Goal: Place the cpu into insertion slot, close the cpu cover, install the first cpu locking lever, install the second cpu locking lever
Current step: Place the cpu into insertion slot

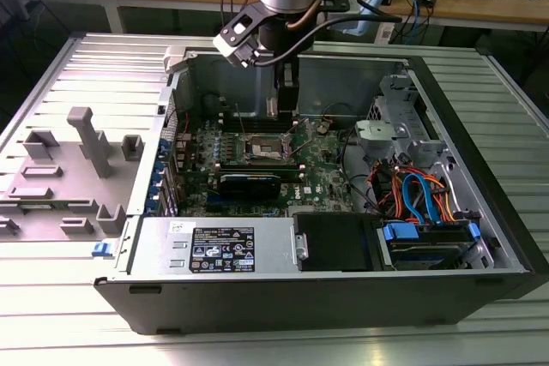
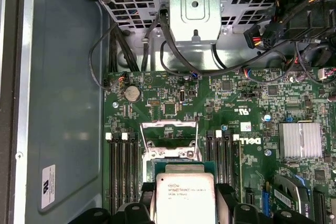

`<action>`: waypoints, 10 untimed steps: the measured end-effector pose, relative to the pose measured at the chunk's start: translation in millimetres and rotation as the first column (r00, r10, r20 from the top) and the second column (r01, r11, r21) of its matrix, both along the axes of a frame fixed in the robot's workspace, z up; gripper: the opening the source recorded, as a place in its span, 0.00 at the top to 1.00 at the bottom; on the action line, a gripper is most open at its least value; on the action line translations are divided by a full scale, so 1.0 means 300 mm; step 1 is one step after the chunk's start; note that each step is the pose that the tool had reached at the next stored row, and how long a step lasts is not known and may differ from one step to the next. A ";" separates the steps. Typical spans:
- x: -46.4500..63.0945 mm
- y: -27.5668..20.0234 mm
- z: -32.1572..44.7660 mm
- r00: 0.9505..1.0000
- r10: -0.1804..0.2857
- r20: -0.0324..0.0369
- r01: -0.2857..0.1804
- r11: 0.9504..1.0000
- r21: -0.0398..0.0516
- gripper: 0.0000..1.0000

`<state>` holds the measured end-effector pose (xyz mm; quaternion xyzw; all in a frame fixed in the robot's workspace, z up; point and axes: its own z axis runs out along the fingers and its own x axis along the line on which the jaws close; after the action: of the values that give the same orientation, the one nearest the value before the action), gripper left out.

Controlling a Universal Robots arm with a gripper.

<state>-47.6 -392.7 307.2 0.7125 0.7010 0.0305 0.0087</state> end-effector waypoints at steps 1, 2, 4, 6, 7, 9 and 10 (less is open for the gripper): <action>0.000 0.000 0.000 1.000 0.000 0.000 0.000 1.000 0.000 0.46; 0.000 0.000 0.000 1.000 0.000 0.000 0.000 1.000 0.000 0.46; -0.001 0.000 0.000 1.000 0.000 0.000 0.000 1.000 0.000 0.46; -0.001 0.000 0.000 1.000 0.000 0.000 0.000 1.000 0.000 0.46; -0.001 0.000 0.000 1.000 0.000 0.000 0.000 1.000 0.000 0.46; -0.001 0.000 -0.001 1.000 0.000 0.000 0.000 1.000 0.000 0.46; 0.000 0.000 -0.003 1.000 0.000 0.000 0.000 1.000 0.000 0.46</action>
<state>-47.8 -392.7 306.2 0.7125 0.7010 0.0308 0.0087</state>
